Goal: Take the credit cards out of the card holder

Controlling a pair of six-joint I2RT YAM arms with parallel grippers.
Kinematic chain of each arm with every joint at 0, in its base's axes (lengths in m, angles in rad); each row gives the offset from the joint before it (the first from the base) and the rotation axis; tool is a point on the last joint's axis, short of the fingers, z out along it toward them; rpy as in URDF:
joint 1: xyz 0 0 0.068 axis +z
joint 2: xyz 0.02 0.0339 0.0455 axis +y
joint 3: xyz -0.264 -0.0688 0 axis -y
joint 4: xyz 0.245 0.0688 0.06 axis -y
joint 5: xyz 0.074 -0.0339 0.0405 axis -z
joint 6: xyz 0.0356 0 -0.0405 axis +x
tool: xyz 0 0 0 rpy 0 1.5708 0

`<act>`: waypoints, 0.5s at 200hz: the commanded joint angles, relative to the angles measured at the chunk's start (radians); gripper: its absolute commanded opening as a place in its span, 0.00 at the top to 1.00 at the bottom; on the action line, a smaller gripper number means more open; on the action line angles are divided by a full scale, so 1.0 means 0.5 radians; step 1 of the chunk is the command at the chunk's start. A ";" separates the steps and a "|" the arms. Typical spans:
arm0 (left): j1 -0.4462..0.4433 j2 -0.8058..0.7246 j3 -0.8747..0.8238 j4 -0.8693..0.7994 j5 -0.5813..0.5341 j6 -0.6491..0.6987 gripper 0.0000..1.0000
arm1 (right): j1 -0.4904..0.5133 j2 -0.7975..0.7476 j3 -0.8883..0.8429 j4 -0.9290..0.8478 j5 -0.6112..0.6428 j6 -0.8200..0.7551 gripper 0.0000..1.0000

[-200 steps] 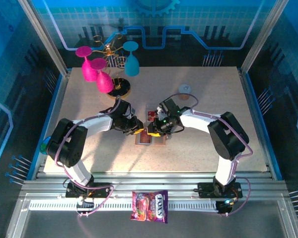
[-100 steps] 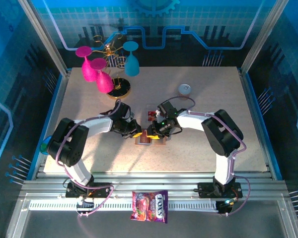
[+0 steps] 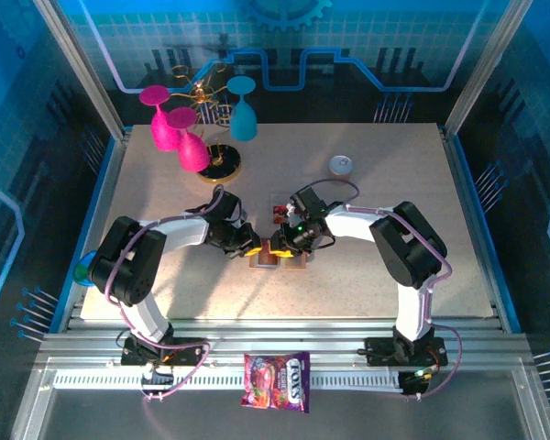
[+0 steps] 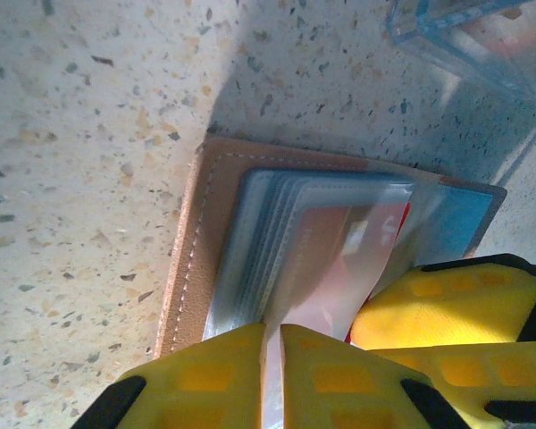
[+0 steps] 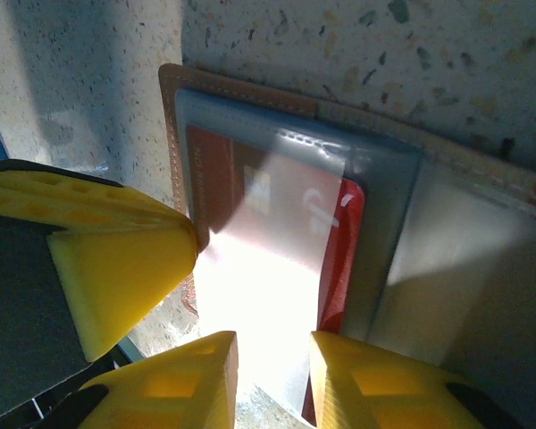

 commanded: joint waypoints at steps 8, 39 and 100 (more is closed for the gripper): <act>0.014 0.033 -0.015 -0.061 -0.018 0.058 0.87 | 0.027 0.026 0.052 -0.119 0.058 -0.056 0.68; 0.015 0.039 -0.026 -0.055 -0.019 0.049 0.87 | 0.020 0.006 0.079 -0.227 0.122 -0.121 0.67; 0.013 0.045 -0.029 -0.036 -0.006 0.026 0.87 | 0.003 -0.021 0.079 -0.240 0.104 -0.133 0.66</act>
